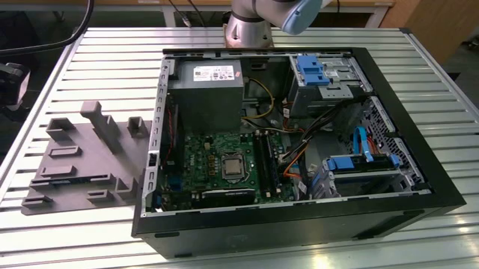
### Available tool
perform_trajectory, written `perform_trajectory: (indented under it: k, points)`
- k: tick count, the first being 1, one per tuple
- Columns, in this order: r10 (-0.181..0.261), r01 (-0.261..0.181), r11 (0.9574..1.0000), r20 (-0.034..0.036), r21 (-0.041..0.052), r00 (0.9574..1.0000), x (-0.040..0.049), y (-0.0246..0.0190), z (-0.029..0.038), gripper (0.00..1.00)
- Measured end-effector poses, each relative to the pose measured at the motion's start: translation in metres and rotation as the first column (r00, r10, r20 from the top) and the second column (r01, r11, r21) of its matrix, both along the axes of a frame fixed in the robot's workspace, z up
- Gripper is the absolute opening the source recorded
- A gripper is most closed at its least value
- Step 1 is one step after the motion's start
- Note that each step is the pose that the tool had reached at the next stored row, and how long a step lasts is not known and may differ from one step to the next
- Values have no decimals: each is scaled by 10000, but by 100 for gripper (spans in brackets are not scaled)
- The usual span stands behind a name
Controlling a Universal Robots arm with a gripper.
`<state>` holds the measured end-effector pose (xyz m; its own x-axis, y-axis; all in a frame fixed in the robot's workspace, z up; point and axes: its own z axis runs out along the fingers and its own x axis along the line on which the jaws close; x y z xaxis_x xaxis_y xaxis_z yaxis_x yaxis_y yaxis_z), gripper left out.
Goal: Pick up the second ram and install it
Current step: 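Reach for the second ram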
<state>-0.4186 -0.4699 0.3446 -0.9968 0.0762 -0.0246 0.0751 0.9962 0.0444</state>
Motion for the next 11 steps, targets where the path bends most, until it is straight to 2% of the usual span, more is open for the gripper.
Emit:
perform_trajectory:
  k: [11]
  points:
    - [0,0,10000,-3,0,10000,10,-45,-95,11]
